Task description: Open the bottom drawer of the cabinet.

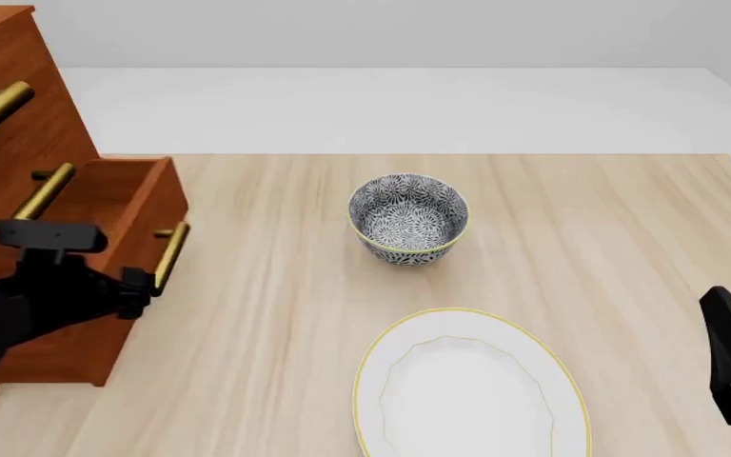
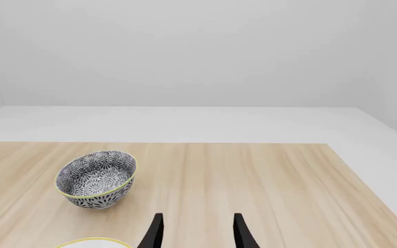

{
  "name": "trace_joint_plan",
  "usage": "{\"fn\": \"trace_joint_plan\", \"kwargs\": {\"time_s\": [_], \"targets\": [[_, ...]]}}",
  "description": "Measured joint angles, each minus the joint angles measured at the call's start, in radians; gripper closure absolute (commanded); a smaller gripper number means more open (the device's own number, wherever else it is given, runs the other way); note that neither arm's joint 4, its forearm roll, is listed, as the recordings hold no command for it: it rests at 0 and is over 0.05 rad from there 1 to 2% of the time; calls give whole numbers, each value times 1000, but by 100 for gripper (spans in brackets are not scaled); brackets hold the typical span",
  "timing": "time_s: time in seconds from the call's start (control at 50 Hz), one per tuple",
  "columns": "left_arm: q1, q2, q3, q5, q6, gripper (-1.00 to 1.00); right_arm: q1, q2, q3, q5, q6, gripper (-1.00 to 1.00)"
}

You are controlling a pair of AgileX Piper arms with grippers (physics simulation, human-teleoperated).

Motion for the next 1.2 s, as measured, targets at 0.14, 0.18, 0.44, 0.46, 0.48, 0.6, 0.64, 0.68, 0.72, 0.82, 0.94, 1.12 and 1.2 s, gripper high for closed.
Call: {"fn": "trace_joint_plan", "kwargs": {"time_s": [0.14, 0.18, 0.44, 0.46, 0.48, 0.6, 0.64, 0.68, 0.72, 0.82, 0.94, 1.12, 1.2], "targets": [[-35, 4, -8, 12, -10, -100, 0, 0, 0, 0, 0, -100], [-45, 6, -11, 16, -11, -100, 0, 0, 0, 0, 0, -100], [-105, 16, -31, 44, -29, -100, 0, 0, 0, 0, 0, -100], [-109, 17, -32, 46, -29, -100, 0, 0, 0, 0, 0, -100], [-113, 17, -33, 47, -30, -100, 0, 0, 0, 0, 0, -100], [-134, 22, -40, 53, -31, -100, 0, 0, 0, 0, 0, -100], [-141, 23, -42, 56, -31, -100, 0, 0, 0, 0, 0, -100], [-147, 24, -44, 59, -31, -100, 0, 0, 0, 0, 0, -100], [-155, 25, -46, 62, -31, -100, 0, 0, 0, 0, 0, -100], [-172, 31, -54, 69, -32, -100, 0, 0, 0, 0, 0, -100], [-194, 40, -65, 74, -37, -100, 0, 0, 0, 0, 0, -100], [-224, 49, -74, 74, -41, -100, 0, 0, 0, 0, 0, -100], [-237, 53, -79, 75, -43, -100, 0, 0, 0, 0, 0, -100]]}}
